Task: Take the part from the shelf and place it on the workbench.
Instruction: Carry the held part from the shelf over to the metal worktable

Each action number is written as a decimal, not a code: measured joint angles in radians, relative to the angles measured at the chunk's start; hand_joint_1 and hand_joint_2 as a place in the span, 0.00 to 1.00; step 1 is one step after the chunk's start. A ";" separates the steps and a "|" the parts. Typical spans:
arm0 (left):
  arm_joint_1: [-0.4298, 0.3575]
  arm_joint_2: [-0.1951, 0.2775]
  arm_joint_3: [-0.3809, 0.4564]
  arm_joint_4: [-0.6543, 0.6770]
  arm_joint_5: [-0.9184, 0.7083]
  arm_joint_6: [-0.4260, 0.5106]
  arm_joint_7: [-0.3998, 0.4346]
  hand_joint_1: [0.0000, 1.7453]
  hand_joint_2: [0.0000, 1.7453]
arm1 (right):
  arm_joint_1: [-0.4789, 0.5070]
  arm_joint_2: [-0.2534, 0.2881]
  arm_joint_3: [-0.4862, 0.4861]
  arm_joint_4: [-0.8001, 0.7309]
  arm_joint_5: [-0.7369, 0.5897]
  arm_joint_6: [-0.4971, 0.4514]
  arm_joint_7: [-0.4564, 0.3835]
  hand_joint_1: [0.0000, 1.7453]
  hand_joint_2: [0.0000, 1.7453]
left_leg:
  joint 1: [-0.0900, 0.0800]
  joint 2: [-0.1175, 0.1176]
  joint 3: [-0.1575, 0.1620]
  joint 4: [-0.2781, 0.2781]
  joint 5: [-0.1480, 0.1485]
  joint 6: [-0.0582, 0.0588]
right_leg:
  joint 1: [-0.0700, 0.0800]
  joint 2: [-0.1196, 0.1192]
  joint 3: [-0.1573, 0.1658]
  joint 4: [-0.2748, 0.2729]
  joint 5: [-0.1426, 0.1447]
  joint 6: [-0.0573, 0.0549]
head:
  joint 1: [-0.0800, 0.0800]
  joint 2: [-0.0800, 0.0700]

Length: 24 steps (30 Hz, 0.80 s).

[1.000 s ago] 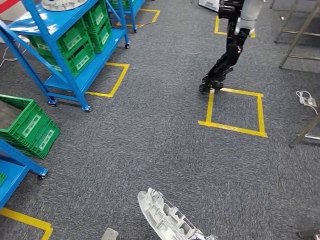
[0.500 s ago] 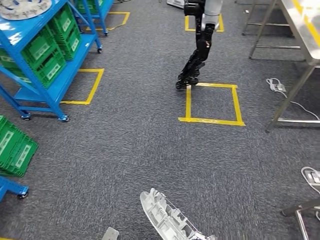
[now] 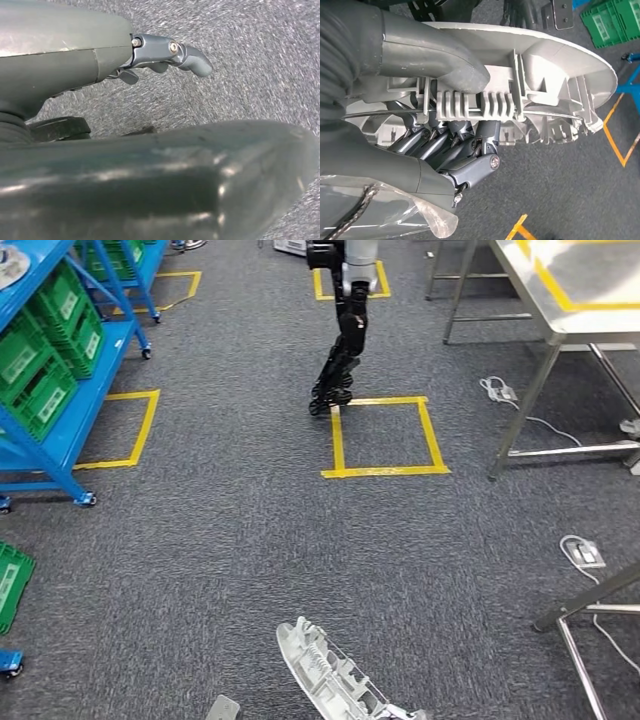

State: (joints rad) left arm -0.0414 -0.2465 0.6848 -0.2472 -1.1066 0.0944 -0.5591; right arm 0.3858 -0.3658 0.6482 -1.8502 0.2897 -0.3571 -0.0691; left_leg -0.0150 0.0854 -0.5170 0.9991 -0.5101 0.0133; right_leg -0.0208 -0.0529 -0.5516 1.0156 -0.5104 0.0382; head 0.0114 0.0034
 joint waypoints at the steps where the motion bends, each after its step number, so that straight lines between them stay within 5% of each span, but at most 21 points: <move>1: -0.001 0.000 0.000 0.000 0.000 -0.001 0.000 0.00 0.00 | 0.000 0.002 0.000 0.001 0.000 0.001 -0.001 1.00 1.00 | 0.001 0.007 0.001 0.002 -0.001 -0.003 | 0.000 0.011 -0.001 0.001 0.003 -0.009 | -0.002 0.000; 4: -0.004 -0.001 0.000 0.000 0.000 -0.001 0.000 0.00 0.00 | 0.000 0.005 0.001 0.004 -0.001 0.002 -0.002 1.00 1.00 | 0.009 -0.026 -0.014 0.046 -0.038 -0.017 | -0.001 0.034 -0.004 0.000 0.008 -0.027 | -0.003 0.000; 7: -0.004 -0.001 0.000 0.000 0.000 -0.002 0.000 0.00 0.00 | -0.001 0.006 0.001 0.005 -0.001 0.002 -0.003 1.00 1.00 | 0.012 -0.073 -0.096 0.234 -0.132 -0.021 | 0.003 0.061 -0.008 0.000 0.012 -0.038 | -0.005 0.000; 9: -0.003 -0.001 0.000 0.000 0.000 -0.003 0.000 0.00 0.00 | -0.001 0.009 0.001 0.007 -0.001 0.003 -0.006 1.00 1.00 | 0.011 -0.077 -0.127 0.297 -0.136 -0.015 | 0.007 0.084 -0.009 0.000 0.013 -0.040 | -0.005 0.000; 11: -0.004 -0.001 0.000 0.000 0.000 -0.004 0.000 0.00 0.00 | -0.001 0.014 0.001 0.009 -0.001 0.003 -0.007 1.00 1.00 | 0.009 -0.090 -0.092 0.211 -0.067 -0.002 | 0.010 0.108 -0.006 0.000 0.014 -0.040 | -0.005 0.000; 13: -0.005 0.000 0.000 0.000 0.000 -0.004 0.000 0.00 0.00 | -0.002 0.019 0.001 0.009 0.001 0.003 -0.008 1.00 1.00 | 0.005 -0.132 -0.036 0.079 -0.005 0.012 | 0.009 0.131 -0.006 0.000 0.015 -0.038 | -0.004 0.000; 15: -0.006 0.000 0.000 0.000 0.001 -0.005 0.000 0.00 0.00 | -0.003 0.023 0.001 0.010 0.008 0.002 -0.011 1.00 1.00 | 0.002 -0.157 -0.012 0.019 0.006 0.019 | 0.005 0.149 -0.015 0.000 0.020 -0.030 | -0.005 0.000; 17: -0.008 0.000 0.000 0.000 0.002 -0.005 -0.001 0.00 0.00 | -0.001 0.025 0.000 0.010 0.014 0.002 -0.015 1.00 1.00 | 0.002 -0.142 -0.009 0.002 0.009 0.023 | 0.002 0.161 -0.024 -0.002 0.026 -0.018 | -0.006 0.000; 19: -0.009 -0.002 0.000 0.000 0.002 -0.006 -0.001 0.00 0.00 | 0.000 0.027 -0.002 0.010 0.016 0.002 -0.018 1.00 1.00 | 0.005 -0.120 -0.004 -0.018 0.020 0.029 | 0.003 0.128 -0.042 0.023 0.009 -0.011 | -0.002 0.000; 21: -0.007 -0.003 0.000 0.000 0.002 -0.006 -0.002 0.00 0.00 | -0.002 0.028 -0.003 0.011 0.016 0.003 -0.023 1.00 1.00 | 0.006 -0.095 -0.002 -0.028 0.026 0.033 | 0.005 0.079 -0.091 0.121 -0.048 -0.006 | 0.002 0.000; 23: -0.005 -0.003 0.000 0.000 0.004 -0.006 -0.002 0.00 0.00 | -0.002 0.030 -0.005 0.012 0.016 0.004 -0.026 1.00 1.00 | 0.004 -0.068 -0.005 -0.027 0.027 0.034 | 0.003 0.064 -0.146 0.239 -0.098 0.003 | 0.003 0.000; 24: -0.004 -0.003 0.001 0.000 0.004 -0.006 -0.002 0.00 0.00 | -0.001 0.031 -0.005 0.013 0.016 0.004 -0.026 1.00 1.00 | 0.004 -0.055 -0.006 -0.026 0.026 0.034 | 0.001 0.061 -0.155 0.263 -0.101 0.007 | 0.003 0.000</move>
State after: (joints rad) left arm -0.0452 -0.2499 0.6854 -0.2472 -1.1028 0.0885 -0.5608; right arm 0.3845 -0.3346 0.6431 -1.8367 0.3054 -0.3526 -0.0956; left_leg -0.0110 0.0300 -0.5227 0.9726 -0.4839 0.0471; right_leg -0.0195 0.0085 -0.7064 1.2782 -0.6111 0.0455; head 0.0143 0.0034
